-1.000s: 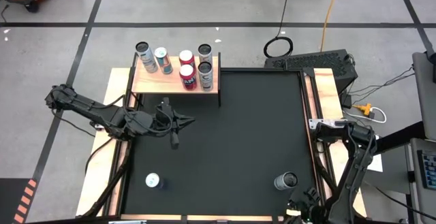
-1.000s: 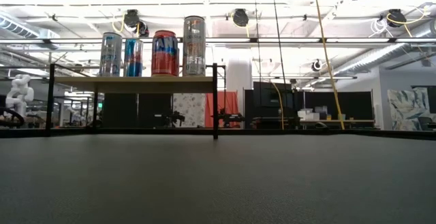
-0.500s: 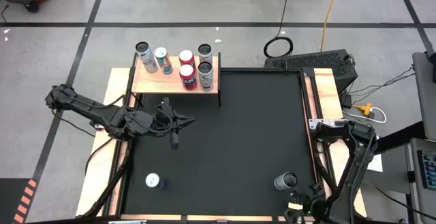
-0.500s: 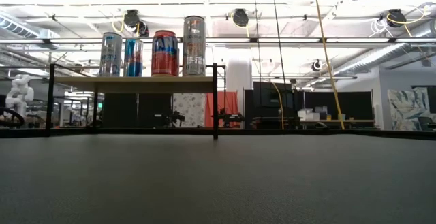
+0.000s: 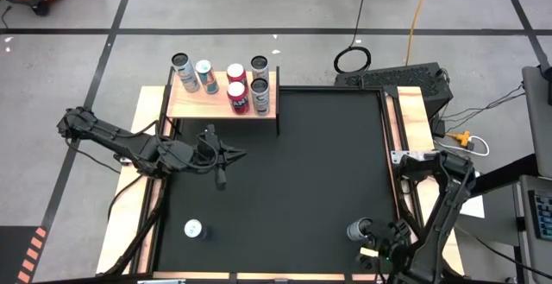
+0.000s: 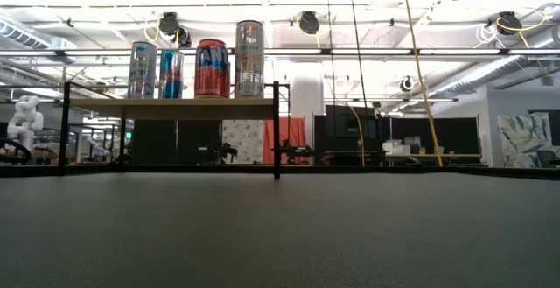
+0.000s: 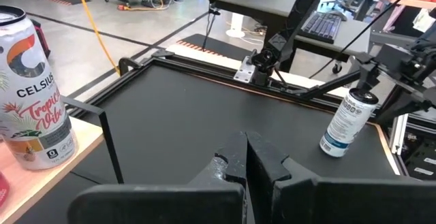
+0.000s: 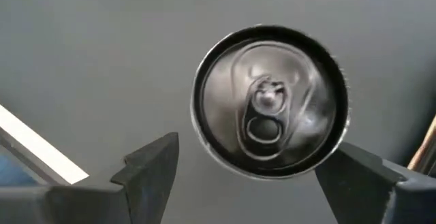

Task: Place canned beverage on shelf
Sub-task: Put the white-blue soda can aligned with the other white-blue soda can on the shelf

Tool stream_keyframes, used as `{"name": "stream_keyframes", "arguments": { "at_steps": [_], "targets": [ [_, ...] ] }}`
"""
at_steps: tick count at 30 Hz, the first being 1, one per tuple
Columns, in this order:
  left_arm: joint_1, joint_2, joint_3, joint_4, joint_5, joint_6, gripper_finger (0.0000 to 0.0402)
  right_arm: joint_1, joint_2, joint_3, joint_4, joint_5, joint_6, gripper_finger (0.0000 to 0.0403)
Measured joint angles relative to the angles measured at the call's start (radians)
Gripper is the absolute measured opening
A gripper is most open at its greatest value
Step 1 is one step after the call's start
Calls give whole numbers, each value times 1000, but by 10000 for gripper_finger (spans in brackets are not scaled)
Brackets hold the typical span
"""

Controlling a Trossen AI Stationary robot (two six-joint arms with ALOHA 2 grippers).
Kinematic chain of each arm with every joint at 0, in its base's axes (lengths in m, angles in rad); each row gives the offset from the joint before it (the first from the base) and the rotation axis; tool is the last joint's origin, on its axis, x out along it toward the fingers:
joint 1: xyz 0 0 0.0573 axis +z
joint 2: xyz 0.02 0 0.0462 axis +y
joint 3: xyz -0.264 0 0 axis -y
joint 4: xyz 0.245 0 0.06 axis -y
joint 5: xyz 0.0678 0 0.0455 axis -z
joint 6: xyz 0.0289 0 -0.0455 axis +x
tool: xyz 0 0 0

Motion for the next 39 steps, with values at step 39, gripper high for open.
{"name": "stream_keyframes", "arguments": {
  "at_steps": [39],
  "targets": [
    [0, 0, 0, 0, 1, 0, 1, -154, -8, -11, -85, 18, -220, 223]
  ]
}}
